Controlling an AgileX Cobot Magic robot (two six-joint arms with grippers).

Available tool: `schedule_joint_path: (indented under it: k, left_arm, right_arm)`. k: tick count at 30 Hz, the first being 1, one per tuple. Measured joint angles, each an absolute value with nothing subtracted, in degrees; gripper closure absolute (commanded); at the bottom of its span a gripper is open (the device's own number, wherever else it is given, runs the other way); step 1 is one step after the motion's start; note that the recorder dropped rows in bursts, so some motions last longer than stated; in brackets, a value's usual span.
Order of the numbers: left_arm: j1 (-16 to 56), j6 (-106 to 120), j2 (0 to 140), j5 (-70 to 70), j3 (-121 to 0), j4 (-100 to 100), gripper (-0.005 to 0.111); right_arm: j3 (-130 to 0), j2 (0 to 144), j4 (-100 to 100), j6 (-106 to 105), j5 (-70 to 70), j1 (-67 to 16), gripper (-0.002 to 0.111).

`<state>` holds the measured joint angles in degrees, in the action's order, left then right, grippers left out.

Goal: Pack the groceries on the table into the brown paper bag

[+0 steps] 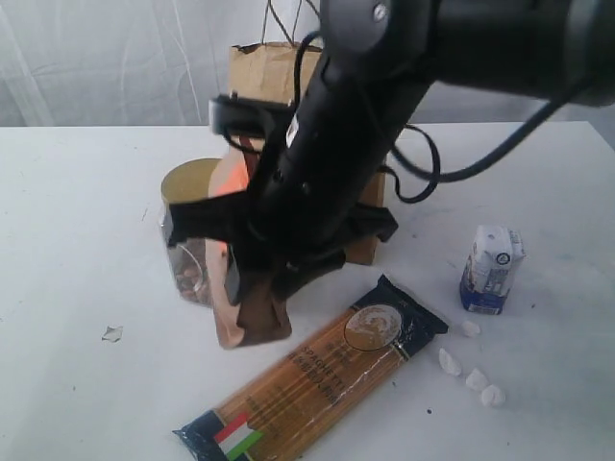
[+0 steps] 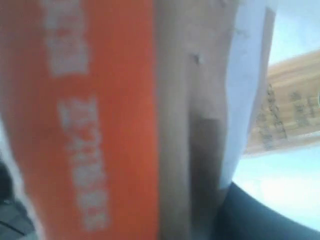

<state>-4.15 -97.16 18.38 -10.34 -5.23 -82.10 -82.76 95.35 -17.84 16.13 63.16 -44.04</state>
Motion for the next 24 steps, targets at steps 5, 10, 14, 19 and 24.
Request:
schedule_joint_path:
  k: [5,10,14,19,24]
  left_arm:
    - [-4.2,-97.2,18.4,-10.3,-5.2,-82.1,0.107]
    - [-4.2,-97.2,18.4,-10.3,-5.2,-82.1,0.107]
    - [-4.2,-97.2,18.4,-10.3,-5.2,-82.1,0.107]
    - [-4.2,-97.2,18.4,-10.3,-5.2,-82.1,0.107]
    - [-4.2,-97.2,18.4,-10.3,-5.2,-82.1,0.107]
  right_arm:
    - [-82.7,87.7,-18.0,16.1,49.2,-44.1,0.108]
    - [-82.8,85.1,-18.0,15.4,36.2,-44.0,0.108]
    - [-83.1,85.3,-17.9,6.9,26.5,-44.0,0.108]
    - [-83.3,87.0,-15.9,1.6,14.7,-41.6,0.108]
    - [-83.3,91.0,-14.9,0.9,10.1,-36.8,0.108]
